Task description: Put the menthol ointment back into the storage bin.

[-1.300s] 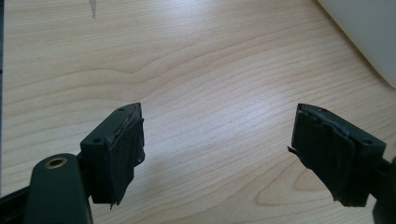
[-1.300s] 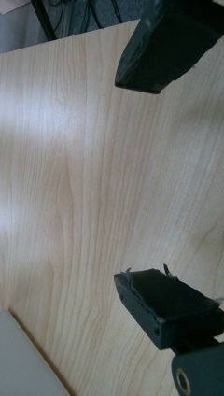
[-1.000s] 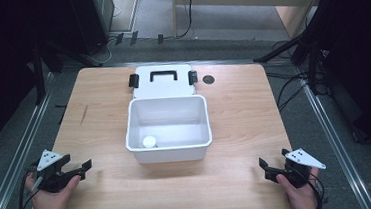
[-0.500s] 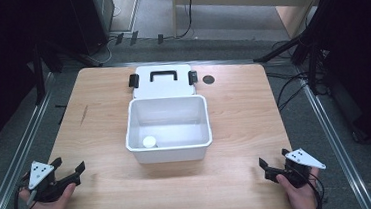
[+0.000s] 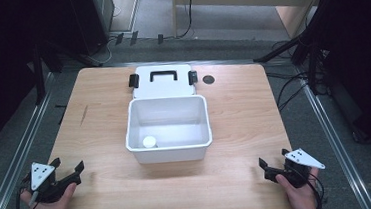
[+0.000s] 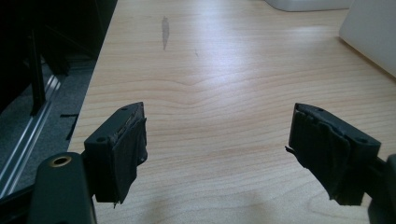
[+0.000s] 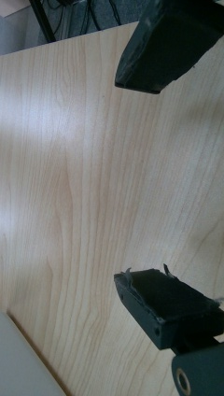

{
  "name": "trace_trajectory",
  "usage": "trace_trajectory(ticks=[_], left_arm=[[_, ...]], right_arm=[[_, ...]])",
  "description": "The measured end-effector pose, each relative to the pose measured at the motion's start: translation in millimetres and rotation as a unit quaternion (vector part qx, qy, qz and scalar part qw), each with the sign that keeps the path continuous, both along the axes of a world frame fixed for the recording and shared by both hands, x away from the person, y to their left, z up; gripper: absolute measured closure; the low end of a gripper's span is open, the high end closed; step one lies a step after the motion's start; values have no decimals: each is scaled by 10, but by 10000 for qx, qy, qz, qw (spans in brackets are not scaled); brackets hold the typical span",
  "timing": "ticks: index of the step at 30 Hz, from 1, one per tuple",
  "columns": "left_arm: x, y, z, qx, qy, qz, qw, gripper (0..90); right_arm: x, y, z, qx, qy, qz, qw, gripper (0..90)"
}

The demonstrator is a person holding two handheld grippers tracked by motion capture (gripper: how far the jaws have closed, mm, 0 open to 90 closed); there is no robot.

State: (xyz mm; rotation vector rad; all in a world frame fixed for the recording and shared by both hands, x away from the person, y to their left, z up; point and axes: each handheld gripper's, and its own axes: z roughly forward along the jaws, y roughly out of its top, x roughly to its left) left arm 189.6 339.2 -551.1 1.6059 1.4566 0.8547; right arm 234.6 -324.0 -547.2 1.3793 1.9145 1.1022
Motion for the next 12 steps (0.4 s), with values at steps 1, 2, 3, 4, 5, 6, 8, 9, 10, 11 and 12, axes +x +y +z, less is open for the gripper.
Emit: trace_trajectory(ticks=[1, 2, 3, 4, 5, 6, 8, 9, 10, 11, 12], left_arm=[[3, 0, -1, 24, 26, -24, 10000, 200], [3, -4, -2, 42, 19, -18, 10000, 200], [2, -5, 0, 49, 35, -27, 10000, 200], [5, -6, -1, 44, 41, -25, 10000, 201], [8, -7, -3, 31, 51, -32, 10000, 201], [10, -8, -4, 32, 55, -31, 10000, 201], [13, -9, -6, 49, 55, -38, 10000, 201], [14, -9, -5, 56, 66, -44, 10000, 201], [14, -10, -5, 59, 66, -40, 10000, 201], [14, -11, -4, 61, 61, -35, 10000, 201], [16, -12, -4, 65, 66, -32, 10000, 201]], right_arm=[[0, 0, -1, 2, 2, 1, 10000, 68], [-1, 0, -1, 0, 10, -2, 10000, 68], [-3, 0, 0, -13, 3, -1, 10000, 68], [-6, 1, 0, -9, 17, -9, 10000, 68], [-6, 1, 0, -6, 15, -11, 10000, 68], [-6, 1, 1, -6, 16, -10, 10000, 69], [-6, 1, 0, -8, 11, -6, 10000, 68], [-6, 2, 0, -12, 11, -4, 10000, 68], [-6, 2, 0, -12, 15, -1, 10000, 68], [-3, 0, 0, -13, 7, 12, 10000, 68], [-2, 0, -1, 2, 14, 14, 10000, 68]])
